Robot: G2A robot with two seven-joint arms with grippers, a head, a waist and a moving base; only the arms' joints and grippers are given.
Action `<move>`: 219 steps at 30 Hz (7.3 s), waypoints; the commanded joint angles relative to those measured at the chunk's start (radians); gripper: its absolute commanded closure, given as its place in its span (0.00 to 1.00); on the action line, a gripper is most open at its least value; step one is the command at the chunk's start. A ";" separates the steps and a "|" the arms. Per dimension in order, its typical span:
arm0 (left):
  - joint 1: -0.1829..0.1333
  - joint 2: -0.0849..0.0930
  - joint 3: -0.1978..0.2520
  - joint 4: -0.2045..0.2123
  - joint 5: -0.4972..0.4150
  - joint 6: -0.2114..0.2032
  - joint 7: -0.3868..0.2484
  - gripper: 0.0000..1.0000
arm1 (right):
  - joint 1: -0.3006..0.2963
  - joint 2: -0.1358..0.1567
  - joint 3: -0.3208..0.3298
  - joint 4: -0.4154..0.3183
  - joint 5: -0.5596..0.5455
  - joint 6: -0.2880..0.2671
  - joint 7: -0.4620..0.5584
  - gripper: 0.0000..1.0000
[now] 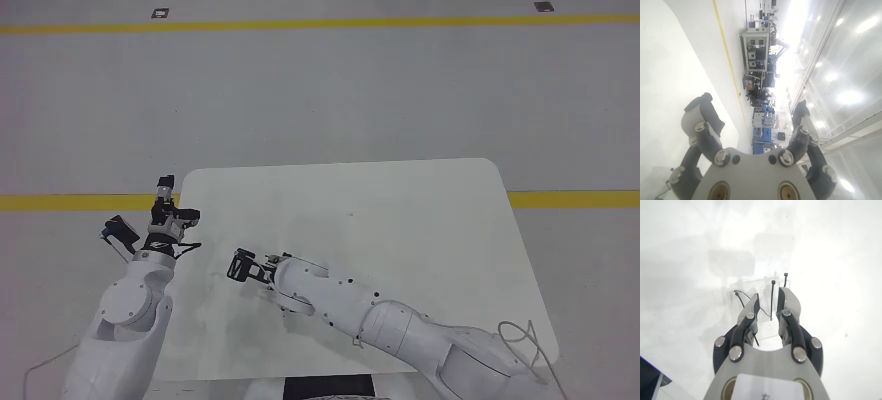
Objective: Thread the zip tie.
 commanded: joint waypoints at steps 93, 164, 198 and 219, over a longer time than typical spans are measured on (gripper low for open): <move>0.000 0.000 0.000 0.000 0.000 0.000 0.000 0.00 | -0.235 0.218 0.297 -0.205 0.452 -0.241 -0.898 1.00; -0.240 0.197 0.280 0.546 -0.905 0.340 -1.390 0.00 | -0.204 0.250 0.197 -0.257 1.270 -0.241 -1.046 1.00; -0.224 0.188 0.280 0.495 -0.968 0.331 -1.282 0.70 | -0.263 0.216 0.209 -0.279 1.028 -0.241 -1.098 1.00; -0.219 0.185 0.288 0.482 -0.925 0.333 -1.301 0.79 | -0.273 0.196 0.209 -0.254 0.947 -0.241 -1.131 1.00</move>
